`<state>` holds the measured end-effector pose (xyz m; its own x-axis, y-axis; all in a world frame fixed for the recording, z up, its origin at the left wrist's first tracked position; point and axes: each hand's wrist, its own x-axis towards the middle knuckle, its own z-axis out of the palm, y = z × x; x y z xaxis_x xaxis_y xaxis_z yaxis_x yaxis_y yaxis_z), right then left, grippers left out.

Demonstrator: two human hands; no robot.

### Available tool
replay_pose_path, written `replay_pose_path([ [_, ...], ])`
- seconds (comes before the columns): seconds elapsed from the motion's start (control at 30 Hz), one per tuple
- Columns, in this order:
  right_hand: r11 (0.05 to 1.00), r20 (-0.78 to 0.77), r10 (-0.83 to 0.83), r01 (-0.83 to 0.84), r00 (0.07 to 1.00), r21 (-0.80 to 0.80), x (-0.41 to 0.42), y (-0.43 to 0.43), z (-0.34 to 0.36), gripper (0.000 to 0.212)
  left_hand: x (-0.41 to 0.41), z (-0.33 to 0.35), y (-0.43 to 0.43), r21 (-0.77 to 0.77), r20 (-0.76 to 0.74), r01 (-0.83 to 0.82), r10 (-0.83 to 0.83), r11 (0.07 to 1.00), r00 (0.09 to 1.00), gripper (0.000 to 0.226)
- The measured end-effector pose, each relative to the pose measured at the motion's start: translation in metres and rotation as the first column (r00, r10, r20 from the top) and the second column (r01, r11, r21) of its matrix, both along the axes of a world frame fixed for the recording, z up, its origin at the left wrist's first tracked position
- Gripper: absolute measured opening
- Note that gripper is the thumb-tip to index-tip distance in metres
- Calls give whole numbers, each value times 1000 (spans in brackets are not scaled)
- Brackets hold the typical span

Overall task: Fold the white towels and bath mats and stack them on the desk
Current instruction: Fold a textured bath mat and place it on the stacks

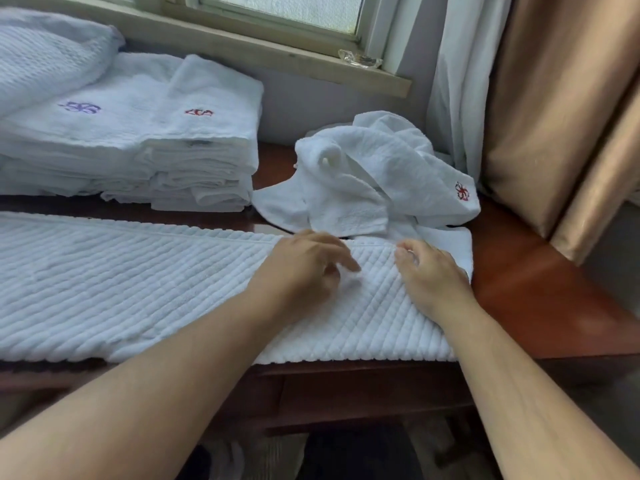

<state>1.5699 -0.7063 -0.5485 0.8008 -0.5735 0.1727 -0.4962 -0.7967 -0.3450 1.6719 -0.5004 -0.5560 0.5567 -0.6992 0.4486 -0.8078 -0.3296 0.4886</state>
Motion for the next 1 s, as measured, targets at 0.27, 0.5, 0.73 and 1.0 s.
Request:
replay_pose_path([
  [0.27, 994, -125, 33, -19, 992, 109, -11, -10, -4, 56, -1, -6, 11, 406, 33, 38, -56, 913, 998, 52],
  [0.5, 966, -82, -225, 212, 971, -146, -17, 8, 17, 42, -19, 4, -5, 517, 51, -39, 15, 855, 999, 55],
  [0.73, 869, -209, -479, 494, 853, 25, -52, -2, 27, 62, -27, -6, 4, 430, 44, -70, 57, 900, 997, 59],
  [1.0, 746, -205, -306, 367, 930, 555, -66, -18, 38, 56, -25, -8, 4, 383, 40, -71, 60, 921, 997, 61],
])
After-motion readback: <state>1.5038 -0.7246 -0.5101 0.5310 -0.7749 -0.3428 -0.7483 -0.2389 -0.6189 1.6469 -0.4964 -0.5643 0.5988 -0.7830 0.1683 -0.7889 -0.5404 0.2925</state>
